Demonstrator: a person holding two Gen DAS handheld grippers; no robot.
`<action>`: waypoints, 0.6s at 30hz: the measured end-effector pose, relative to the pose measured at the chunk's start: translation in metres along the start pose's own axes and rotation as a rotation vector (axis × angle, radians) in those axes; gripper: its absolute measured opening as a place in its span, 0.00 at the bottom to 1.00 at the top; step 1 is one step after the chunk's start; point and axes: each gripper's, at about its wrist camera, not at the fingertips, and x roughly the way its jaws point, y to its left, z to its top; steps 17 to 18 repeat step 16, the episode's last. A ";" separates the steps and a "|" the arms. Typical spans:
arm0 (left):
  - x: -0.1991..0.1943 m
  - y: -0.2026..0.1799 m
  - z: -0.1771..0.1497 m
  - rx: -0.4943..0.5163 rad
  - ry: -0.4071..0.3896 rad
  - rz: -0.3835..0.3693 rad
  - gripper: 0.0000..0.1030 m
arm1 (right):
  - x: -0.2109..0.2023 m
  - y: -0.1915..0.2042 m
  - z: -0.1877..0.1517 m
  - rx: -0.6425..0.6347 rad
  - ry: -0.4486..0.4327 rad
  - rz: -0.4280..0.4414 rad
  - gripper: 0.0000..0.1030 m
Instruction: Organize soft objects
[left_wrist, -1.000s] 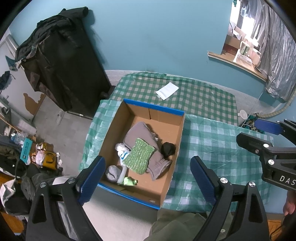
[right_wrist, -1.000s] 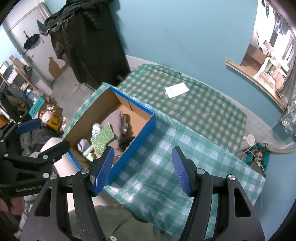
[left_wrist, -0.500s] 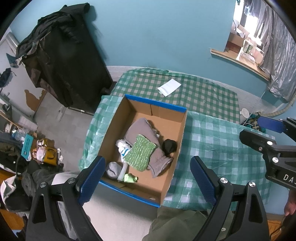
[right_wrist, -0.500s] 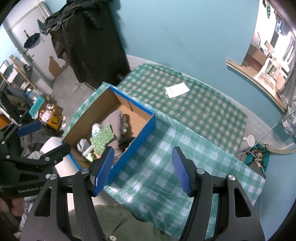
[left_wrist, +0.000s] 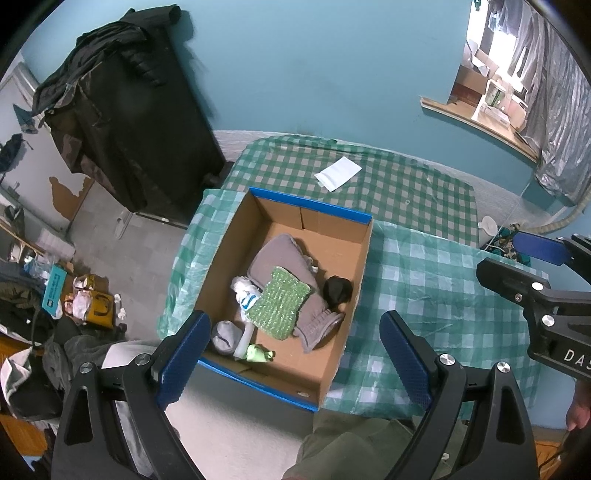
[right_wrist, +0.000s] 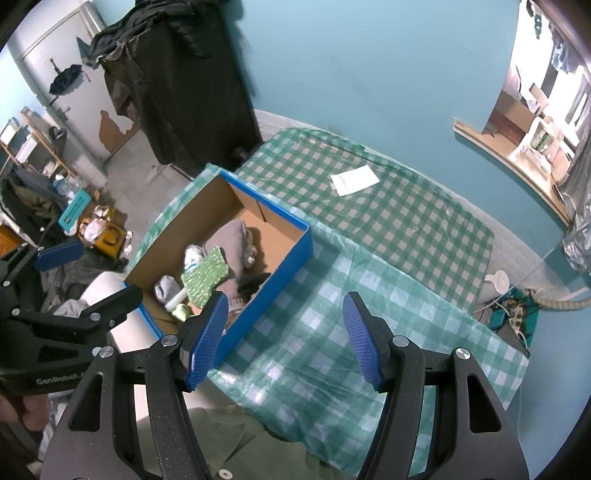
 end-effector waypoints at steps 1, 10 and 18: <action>0.000 -0.001 0.000 0.000 -0.001 0.000 0.91 | 0.001 0.000 0.000 -0.001 -0.001 0.001 0.62; -0.002 -0.003 -0.001 0.004 -0.007 0.003 0.97 | 0.001 0.000 0.000 0.001 0.000 0.001 0.62; -0.003 -0.005 -0.002 0.005 -0.002 0.003 0.97 | 0.000 -0.001 0.000 0.003 0.001 -0.001 0.62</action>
